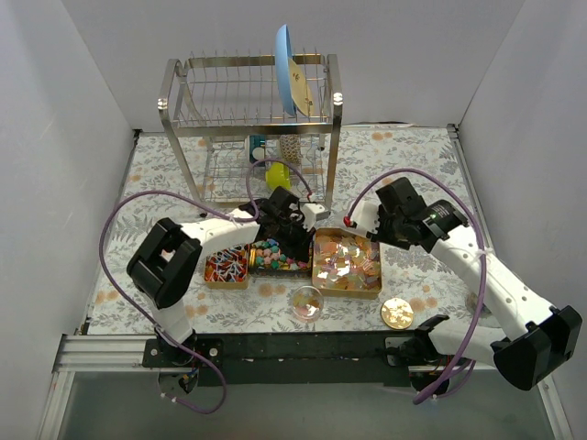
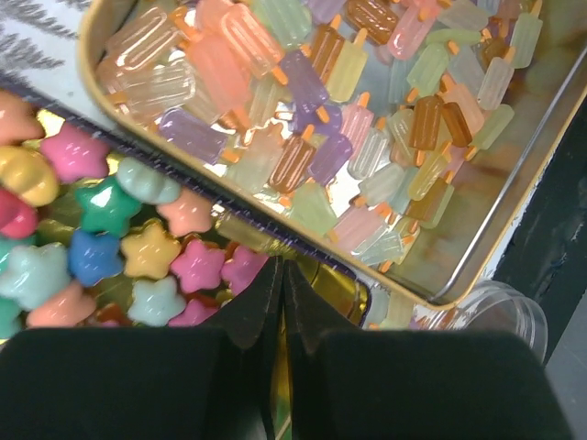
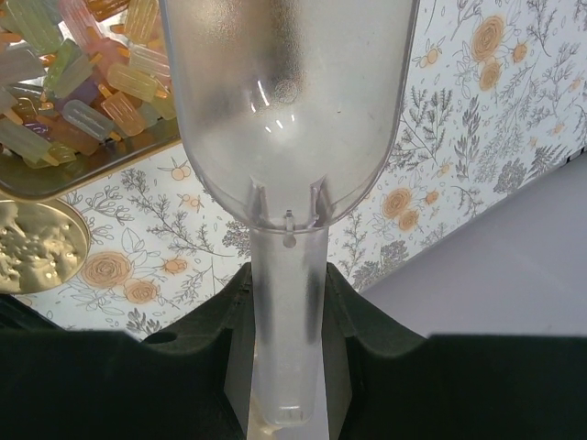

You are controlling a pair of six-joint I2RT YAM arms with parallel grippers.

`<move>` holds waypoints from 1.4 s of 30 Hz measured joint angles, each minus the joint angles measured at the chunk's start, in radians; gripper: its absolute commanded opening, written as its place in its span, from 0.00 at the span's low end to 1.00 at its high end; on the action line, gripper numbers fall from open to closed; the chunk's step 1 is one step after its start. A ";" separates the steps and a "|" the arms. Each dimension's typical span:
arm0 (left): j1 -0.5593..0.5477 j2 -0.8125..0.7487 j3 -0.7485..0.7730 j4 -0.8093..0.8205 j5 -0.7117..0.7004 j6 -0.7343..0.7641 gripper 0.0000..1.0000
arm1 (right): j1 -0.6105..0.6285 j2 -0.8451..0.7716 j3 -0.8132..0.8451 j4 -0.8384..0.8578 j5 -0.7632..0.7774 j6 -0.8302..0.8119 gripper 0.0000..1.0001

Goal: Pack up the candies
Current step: Adjust the storage box at the center of the board, then adjust the spatula.

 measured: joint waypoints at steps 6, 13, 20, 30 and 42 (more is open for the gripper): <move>-0.047 0.056 0.037 -0.001 0.007 -0.008 0.00 | -0.019 -0.027 -0.034 0.007 0.000 0.000 0.01; -0.064 0.188 0.208 0.006 0.011 -0.035 0.00 | -0.037 -0.032 -0.039 0.008 0.008 0.000 0.01; -0.065 0.284 0.366 0.010 0.018 -0.031 0.00 | -0.045 -0.049 -0.043 0.009 0.007 0.000 0.01; -0.005 0.108 0.259 -0.090 0.024 0.009 0.58 | -0.050 -0.048 -0.044 0.009 -0.011 -0.045 0.01; 0.248 -0.185 0.085 -0.061 0.272 -0.165 0.69 | -0.040 0.044 -0.071 0.056 -0.094 -0.178 0.01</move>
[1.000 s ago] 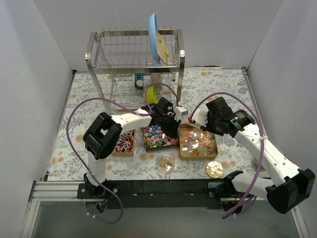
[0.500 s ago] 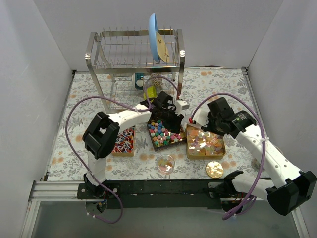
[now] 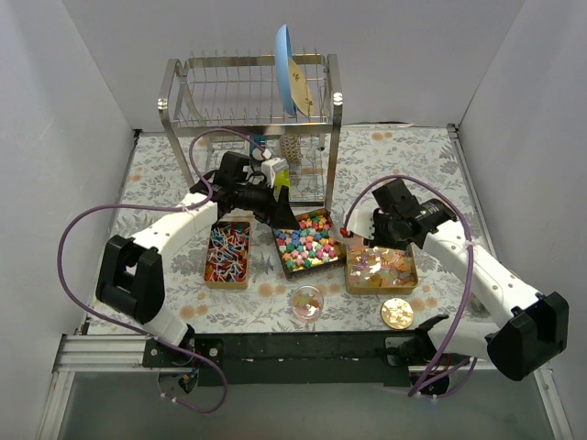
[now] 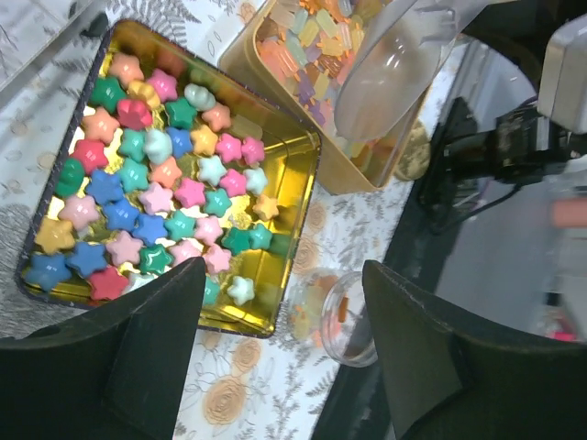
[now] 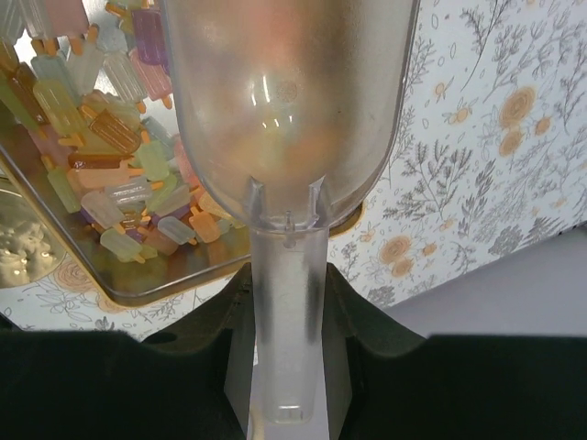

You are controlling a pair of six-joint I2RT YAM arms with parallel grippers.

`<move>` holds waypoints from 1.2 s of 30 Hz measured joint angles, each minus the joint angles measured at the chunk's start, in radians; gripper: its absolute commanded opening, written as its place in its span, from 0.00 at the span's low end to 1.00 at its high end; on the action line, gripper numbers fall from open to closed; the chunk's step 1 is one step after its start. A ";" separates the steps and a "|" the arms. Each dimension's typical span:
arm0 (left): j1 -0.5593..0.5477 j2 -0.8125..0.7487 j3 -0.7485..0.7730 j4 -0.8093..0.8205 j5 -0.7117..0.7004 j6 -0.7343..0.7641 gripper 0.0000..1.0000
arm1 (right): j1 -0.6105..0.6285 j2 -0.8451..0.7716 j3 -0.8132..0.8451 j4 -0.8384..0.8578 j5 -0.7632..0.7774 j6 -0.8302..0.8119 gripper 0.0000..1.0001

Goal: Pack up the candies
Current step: Adjust the spatula.

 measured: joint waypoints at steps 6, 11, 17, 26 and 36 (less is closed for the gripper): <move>0.034 0.063 -0.042 0.116 0.142 -0.168 0.70 | 0.061 0.066 0.071 0.024 -0.027 -0.030 0.01; 0.026 0.092 -0.047 0.221 0.205 -0.302 0.67 | 0.126 0.095 0.121 0.045 -0.031 -0.032 0.01; 0.027 0.125 -0.049 0.291 0.237 -0.389 0.57 | 0.171 0.132 0.159 0.050 -0.034 -0.017 0.01; 0.027 0.167 -0.057 0.368 0.296 -0.471 0.25 | 0.195 0.159 0.205 0.075 -0.034 0.011 0.01; 0.030 0.193 -0.063 0.409 0.313 -0.456 0.00 | 0.164 0.174 0.217 0.049 -0.134 0.082 0.92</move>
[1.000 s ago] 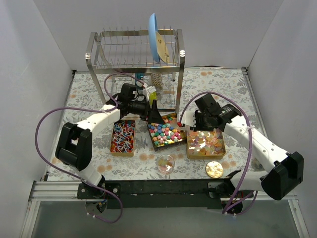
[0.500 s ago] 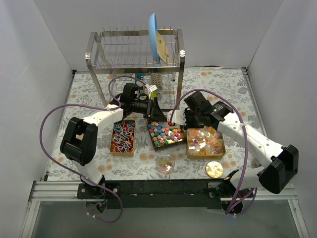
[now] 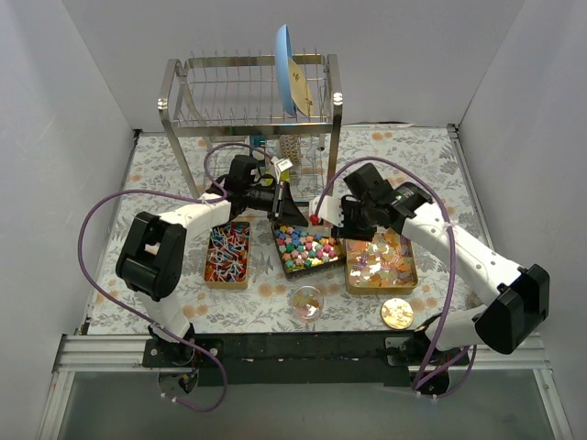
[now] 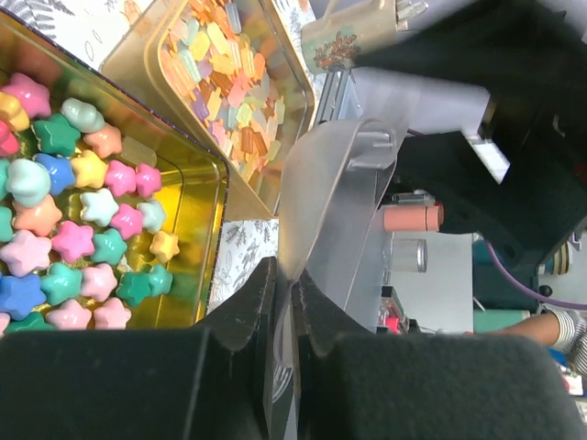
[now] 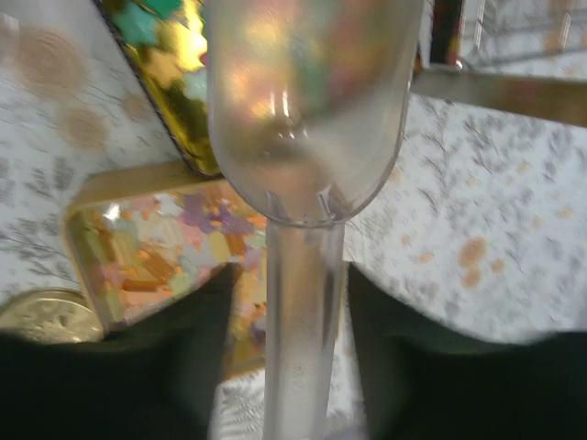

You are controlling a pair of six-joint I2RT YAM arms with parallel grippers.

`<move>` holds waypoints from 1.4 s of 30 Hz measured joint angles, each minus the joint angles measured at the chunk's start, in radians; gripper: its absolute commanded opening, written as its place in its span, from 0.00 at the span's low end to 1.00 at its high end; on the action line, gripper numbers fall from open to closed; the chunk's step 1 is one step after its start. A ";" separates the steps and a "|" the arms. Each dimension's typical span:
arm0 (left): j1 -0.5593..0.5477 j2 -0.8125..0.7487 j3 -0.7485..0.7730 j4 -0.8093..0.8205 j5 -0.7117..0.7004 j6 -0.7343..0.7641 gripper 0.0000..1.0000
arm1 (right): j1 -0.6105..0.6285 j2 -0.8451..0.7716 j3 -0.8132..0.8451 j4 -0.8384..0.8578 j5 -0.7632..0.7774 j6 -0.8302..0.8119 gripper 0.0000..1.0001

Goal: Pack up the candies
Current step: Adjust the spatula.

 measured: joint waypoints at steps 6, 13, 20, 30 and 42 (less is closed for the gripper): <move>-0.001 0.004 0.002 -0.020 0.014 0.016 0.00 | -0.232 -0.021 0.037 -0.068 -0.360 0.022 0.93; -0.001 0.023 0.013 -0.028 0.025 0.030 0.00 | -0.336 -0.026 0.045 -0.092 -0.629 0.016 0.87; -0.001 0.024 0.013 -0.023 0.037 0.016 0.00 | -0.335 -0.018 0.039 -0.090 -0.689 -0.014 0.80; -0.001 0.024 0.011 0.033 0.059 -0.039 0.00 | -0.335 -0.016 -0.031 -0.048 -0.652 -0.027 0.48; -0.001 0.026 0.005 0.032 0.057 -0.042 0.31 | -0.336 -0.017 -0.075 0.007 -0.629 -0.024 0.01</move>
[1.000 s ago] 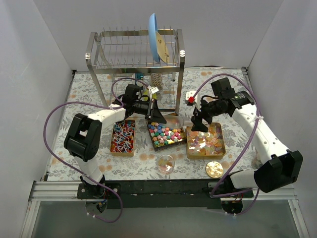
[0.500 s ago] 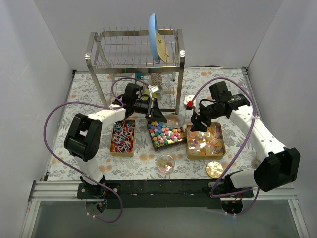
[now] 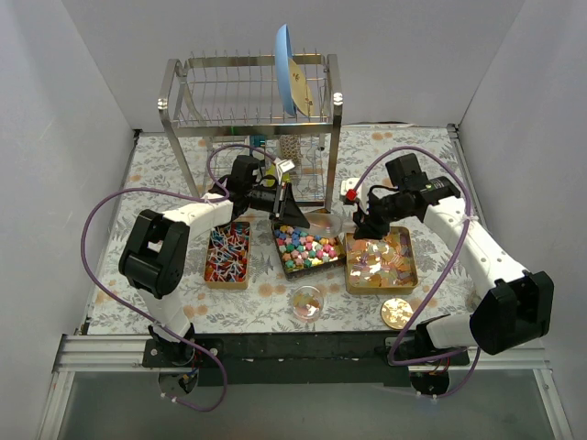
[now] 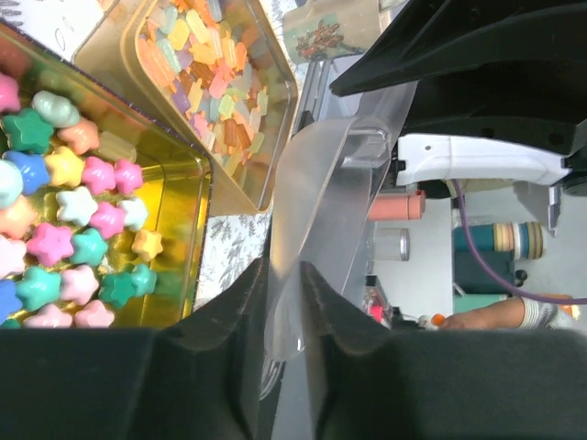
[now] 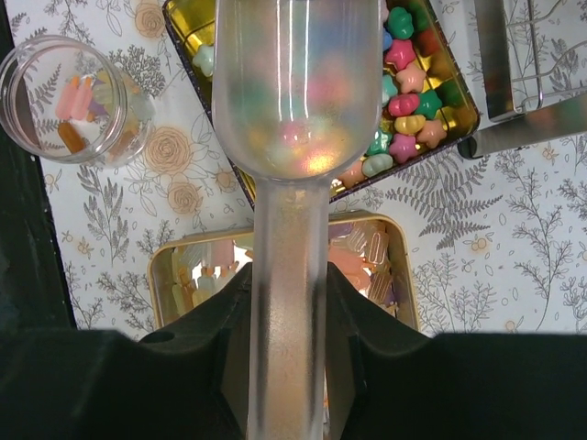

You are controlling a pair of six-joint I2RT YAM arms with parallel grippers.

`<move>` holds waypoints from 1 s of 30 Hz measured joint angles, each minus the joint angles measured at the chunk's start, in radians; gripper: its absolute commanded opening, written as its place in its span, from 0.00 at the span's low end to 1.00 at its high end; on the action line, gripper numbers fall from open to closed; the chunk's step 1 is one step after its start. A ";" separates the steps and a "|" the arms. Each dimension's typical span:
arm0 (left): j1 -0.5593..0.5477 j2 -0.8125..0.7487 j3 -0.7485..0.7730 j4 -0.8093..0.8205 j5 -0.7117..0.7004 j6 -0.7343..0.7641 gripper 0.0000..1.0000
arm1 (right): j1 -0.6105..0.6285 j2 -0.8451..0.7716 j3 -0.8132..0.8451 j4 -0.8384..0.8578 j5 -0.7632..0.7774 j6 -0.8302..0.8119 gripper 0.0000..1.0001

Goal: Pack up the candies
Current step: Adjust the spatula, then scoop the fake candies from the storage box.

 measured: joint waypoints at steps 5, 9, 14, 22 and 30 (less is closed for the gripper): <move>0.013 -0.005 0.013 -0.123 -0.058 0.111 0.57 | 0.000 0.009 0.017 -0.042 0.040 -0.008 0.01; 0.045 -0.057 0.000 -0.268 -0.182 0.227 0.60 | 0.004 0.064 0.136 -0.137 0.101 -0.084 0.01; 0.061 -0.202 -0.101 -0.361 -0.415 0.272 0.52 | 0.049 0.146 0.282 -0.205 0.251 -0.165 0.01; 0.060 -0.251 -0.163 -0.412 -0.653 0.264 0.00 | 0.245 0.299 0.355 -0.266 0.586 -0.208 0.01; 0.060 -0.251 -0.217 -0.391 -0.714 0.213 0.00 | 0.374 0.422 0.489 -0.325 0.890 -0.183 0.01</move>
